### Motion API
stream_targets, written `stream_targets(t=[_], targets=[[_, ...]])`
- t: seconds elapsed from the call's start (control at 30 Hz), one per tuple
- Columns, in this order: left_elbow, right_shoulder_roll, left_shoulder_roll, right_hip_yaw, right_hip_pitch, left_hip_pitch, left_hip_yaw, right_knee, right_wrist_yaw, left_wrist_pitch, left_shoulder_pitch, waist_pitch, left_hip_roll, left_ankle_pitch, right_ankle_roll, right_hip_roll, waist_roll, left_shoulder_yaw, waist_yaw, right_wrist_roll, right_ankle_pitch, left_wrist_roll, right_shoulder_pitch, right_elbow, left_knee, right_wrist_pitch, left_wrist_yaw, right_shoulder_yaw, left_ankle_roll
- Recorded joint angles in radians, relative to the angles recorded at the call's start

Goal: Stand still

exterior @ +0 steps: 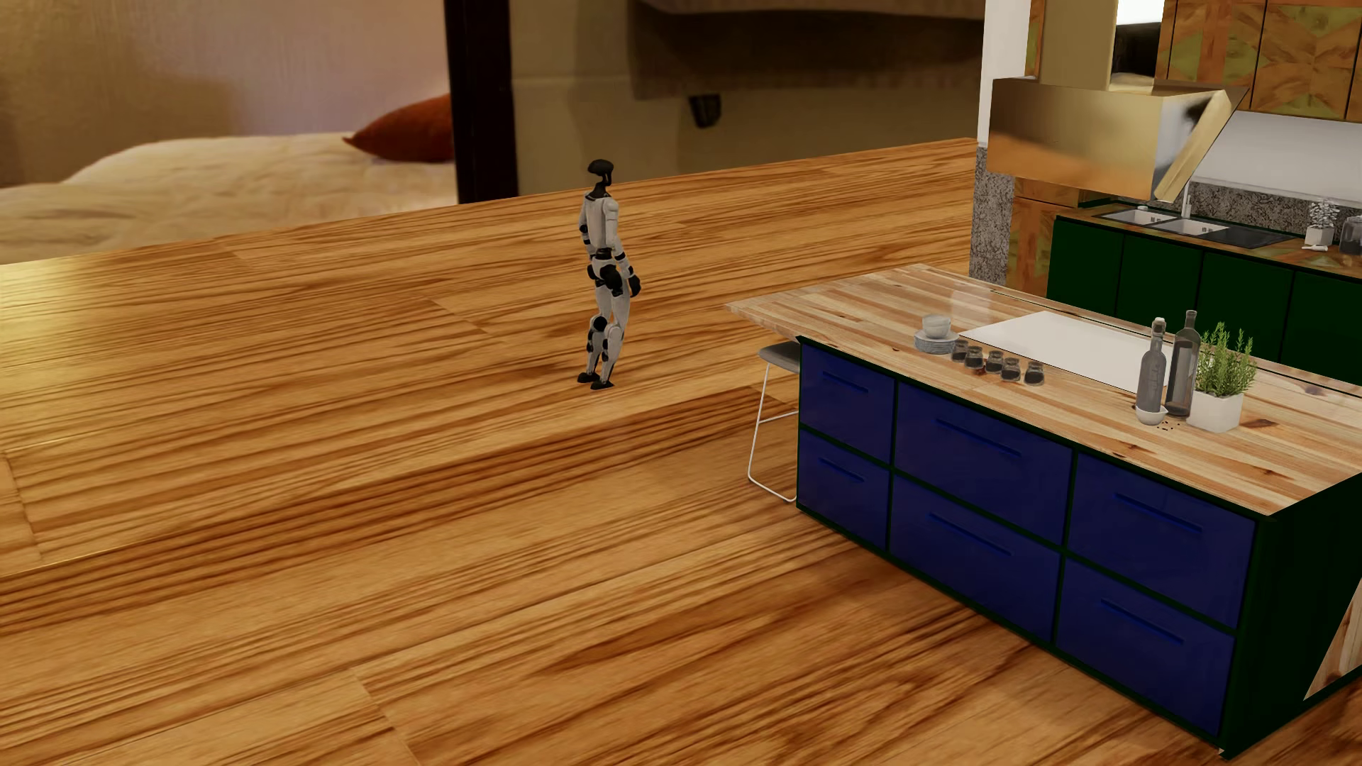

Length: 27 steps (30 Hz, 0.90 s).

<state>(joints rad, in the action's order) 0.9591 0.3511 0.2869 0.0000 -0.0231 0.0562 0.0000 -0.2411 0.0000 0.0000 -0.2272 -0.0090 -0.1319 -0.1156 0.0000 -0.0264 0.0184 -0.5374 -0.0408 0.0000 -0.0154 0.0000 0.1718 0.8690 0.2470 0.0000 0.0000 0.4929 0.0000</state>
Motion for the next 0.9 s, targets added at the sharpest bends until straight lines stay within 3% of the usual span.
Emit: stream_targets(t=[0.9], targets=[[0.017,0.003,-0.004,0.000,0.000,-0.003,0.000,0.008,0.000,0.000,0.012,0.001,-0.002,0.005,0.000,-0.006,0.007,-0.016,-0.003,0.000,-0.013,0.000,-0.014,0.012,-0.008,0.000,0.000,0.028,0.000]])
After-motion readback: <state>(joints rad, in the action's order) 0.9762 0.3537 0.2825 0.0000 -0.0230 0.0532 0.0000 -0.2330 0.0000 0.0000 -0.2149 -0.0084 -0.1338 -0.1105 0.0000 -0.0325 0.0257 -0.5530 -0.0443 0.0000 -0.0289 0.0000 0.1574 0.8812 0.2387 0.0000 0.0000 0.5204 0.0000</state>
